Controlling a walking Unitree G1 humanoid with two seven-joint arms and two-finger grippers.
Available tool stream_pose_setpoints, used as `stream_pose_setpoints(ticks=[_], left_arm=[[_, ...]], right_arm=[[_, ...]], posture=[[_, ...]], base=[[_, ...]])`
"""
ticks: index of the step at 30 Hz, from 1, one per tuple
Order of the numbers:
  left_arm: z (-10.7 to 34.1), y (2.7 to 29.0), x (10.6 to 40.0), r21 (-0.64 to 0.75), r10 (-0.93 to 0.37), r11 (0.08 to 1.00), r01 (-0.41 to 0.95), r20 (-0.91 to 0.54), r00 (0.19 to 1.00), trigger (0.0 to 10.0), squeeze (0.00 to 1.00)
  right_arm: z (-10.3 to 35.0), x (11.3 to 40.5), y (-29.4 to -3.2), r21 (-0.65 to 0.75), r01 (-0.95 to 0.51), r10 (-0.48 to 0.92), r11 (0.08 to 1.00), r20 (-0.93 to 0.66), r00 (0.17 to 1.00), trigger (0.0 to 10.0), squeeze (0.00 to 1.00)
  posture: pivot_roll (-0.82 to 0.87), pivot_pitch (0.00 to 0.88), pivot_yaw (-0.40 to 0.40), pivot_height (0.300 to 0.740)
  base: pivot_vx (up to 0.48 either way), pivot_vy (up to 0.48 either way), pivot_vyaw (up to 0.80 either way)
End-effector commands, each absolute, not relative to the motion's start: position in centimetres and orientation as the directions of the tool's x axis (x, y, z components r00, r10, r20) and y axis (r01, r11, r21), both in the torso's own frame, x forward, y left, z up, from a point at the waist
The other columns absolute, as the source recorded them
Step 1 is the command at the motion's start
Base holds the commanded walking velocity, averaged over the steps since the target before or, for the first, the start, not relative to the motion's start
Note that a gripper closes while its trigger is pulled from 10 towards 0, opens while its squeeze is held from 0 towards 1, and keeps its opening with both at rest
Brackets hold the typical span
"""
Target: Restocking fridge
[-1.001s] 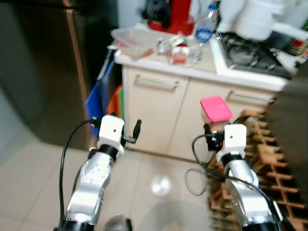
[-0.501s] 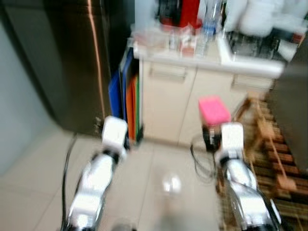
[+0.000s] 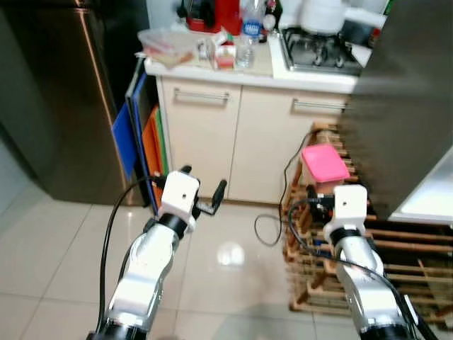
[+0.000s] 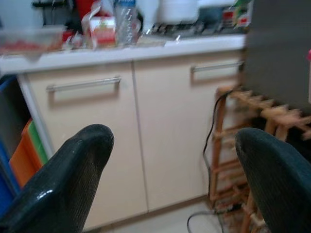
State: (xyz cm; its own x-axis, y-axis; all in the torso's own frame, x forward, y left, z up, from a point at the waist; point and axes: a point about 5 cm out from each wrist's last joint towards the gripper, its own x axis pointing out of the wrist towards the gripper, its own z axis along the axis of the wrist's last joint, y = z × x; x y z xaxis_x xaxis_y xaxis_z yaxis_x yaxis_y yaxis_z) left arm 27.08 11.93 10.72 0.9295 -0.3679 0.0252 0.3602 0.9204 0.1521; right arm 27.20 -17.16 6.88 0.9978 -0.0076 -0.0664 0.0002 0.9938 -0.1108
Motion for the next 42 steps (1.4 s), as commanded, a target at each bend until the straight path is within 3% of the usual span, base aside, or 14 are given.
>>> stream_pose_setpoints(ticks=[1,36,42], left_arm=[[10.9,11.89,27.1,0.154,-0.38,0.916,0.371,0.034,0.924,10.0,0.0],[11.11,11.51,27.29,0.162,-0.41,0.903,0.397,0.058,0.91,10.0,0.0],[11.12,11.38,27.39,0.15,-0.415,0.903,0.403,0.06,0.908,10.0,0.0]], right_arm=[[7.25,27.5,-17.0,-0.125,-0.01,0.005,0.992,-0.047,0.999,0.0,0.0],[6.88,27.52,-17.24,-0.128,-0.03,0.026,0.991,-0.039,0.999,0.0,0.0],[7.1,27.43,-17.75,-0.113,-0.05,0.047,0.992,-0.031,0.998,0.0,0.0]], posture=[[0.04,0.0,-0.025,0.74],[0.02,0.0,-0.023,0.74],[0.02,0.0,-0.018,0.74]], base=[[0.0,-0.48,0.0],[0.0,-0.48,0.0],[0.0,-0.061,0.0]])
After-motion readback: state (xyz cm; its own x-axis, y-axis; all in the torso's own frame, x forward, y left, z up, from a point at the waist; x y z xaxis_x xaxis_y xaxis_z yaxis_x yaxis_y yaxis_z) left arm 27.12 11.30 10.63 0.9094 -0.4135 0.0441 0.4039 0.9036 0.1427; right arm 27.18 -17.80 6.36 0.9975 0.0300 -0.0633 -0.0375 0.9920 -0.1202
